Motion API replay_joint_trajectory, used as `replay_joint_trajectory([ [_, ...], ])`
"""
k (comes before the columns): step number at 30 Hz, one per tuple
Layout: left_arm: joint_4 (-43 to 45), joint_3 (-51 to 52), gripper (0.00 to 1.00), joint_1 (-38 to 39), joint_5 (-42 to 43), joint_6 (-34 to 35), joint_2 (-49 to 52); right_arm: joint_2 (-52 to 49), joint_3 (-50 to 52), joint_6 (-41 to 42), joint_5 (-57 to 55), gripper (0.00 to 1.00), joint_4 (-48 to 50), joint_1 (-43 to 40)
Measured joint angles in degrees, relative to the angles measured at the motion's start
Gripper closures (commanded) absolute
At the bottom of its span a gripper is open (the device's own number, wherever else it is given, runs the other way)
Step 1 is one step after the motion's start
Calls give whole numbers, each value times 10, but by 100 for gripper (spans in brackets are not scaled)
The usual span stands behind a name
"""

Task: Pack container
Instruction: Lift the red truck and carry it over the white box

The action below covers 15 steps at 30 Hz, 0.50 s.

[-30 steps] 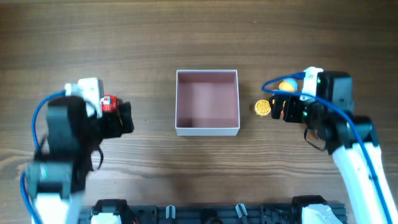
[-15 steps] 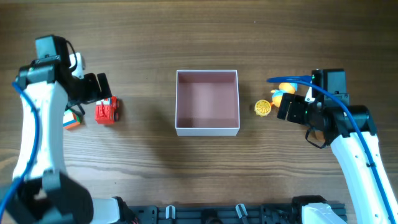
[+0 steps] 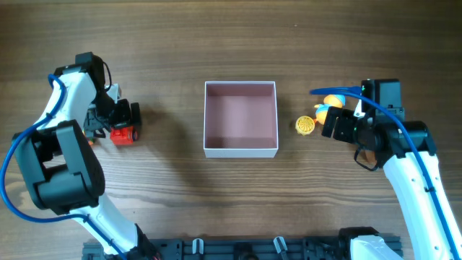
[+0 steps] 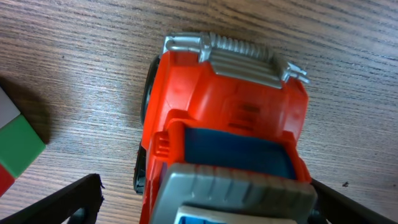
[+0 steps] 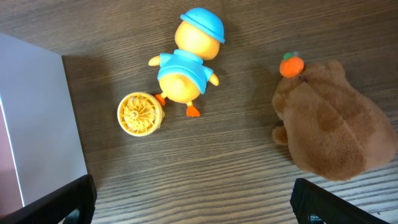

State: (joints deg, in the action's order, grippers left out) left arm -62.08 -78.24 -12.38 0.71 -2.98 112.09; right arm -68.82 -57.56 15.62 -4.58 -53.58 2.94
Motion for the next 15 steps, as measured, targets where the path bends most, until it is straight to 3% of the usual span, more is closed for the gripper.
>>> replay_joint_trajectory([
  [7, -5, 0, 36, 0, 0, -8, 0, 0, 0, 0, 0, 0, 0, 0],
  [13, -9, -6, 64, 1, 0, -9, -2, 0, 0, 0, 0, 0, 0, 0],
  [15, -9, -6, 78, 1, 0, -9, -2, 0, 0, 0, 0, 0, 0, 0],
])
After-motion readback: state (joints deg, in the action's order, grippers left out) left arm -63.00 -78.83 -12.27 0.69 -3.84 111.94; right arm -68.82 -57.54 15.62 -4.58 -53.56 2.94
